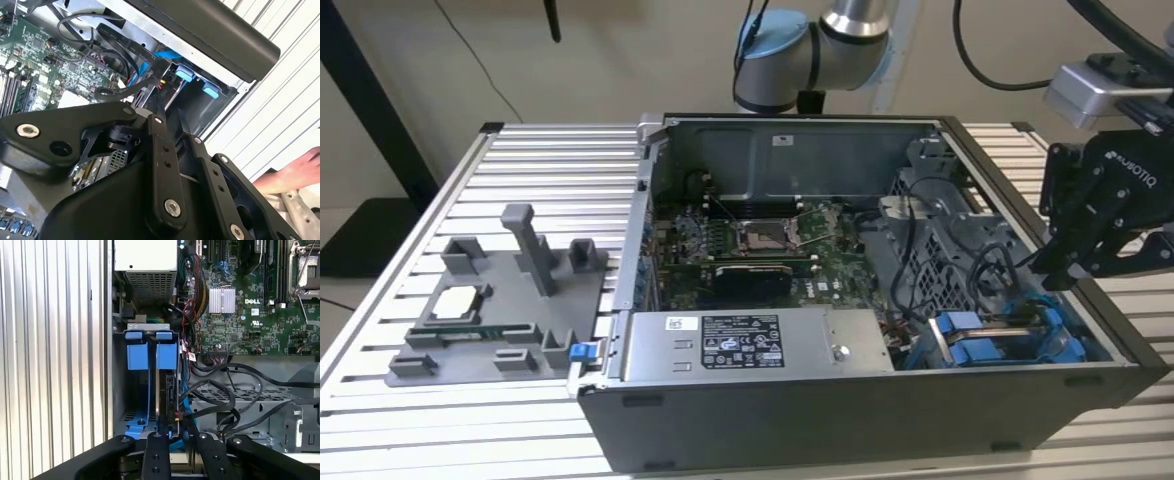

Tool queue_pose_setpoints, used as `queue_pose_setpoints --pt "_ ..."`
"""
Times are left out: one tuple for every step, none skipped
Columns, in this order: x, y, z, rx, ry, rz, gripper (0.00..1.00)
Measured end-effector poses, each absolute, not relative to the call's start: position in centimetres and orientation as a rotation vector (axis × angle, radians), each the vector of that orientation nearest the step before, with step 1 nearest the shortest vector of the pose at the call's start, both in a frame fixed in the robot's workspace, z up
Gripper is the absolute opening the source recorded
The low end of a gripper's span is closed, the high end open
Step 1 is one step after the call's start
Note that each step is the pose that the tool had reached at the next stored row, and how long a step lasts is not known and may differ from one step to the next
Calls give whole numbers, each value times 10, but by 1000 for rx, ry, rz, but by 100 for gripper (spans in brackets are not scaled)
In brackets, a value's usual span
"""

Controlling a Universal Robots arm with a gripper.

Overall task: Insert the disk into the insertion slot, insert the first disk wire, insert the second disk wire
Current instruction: 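Insert the first disk wire, then insert the second disk wire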

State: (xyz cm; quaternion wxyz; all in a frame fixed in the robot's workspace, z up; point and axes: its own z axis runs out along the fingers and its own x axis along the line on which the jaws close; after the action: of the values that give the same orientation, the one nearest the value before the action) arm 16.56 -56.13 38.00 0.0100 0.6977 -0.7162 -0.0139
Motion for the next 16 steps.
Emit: queue_pose_setpoints --pt "166 -561 380 2178 -2235 -43 100" --pt "166 -561 380 2178 -2235 -43 100" --pt "167 -561 380 2178 -2235 -43 100" --pt "167 -561 380 2178 -2235 -43 100" --pt "167 -561 380 2178 -2235 -43 100" --pt "168 -561 380 2178 -2235 -43 100" --pt "168 -561 380 2178 -2236 -43 100" --pt "169 -561 380 2178 -2236 -43 100" --pt "169 -561 380 2178 -2236 -43 100" --pt "170 -560 380 2178 -2235 -43 100" --pt "170 -560 380 2178 -2235 -43 100" --pt "170 -560 380 2178 -2235 -44 100" --pt "170 -560 381 2178 -2235 -44 100" --pt "170 -560 382 2177 -2235 -45 100" --pt "171 -560 383 2177 -2234 -45 100" --pt "171 -559 385 2177 -2234 -46 100"
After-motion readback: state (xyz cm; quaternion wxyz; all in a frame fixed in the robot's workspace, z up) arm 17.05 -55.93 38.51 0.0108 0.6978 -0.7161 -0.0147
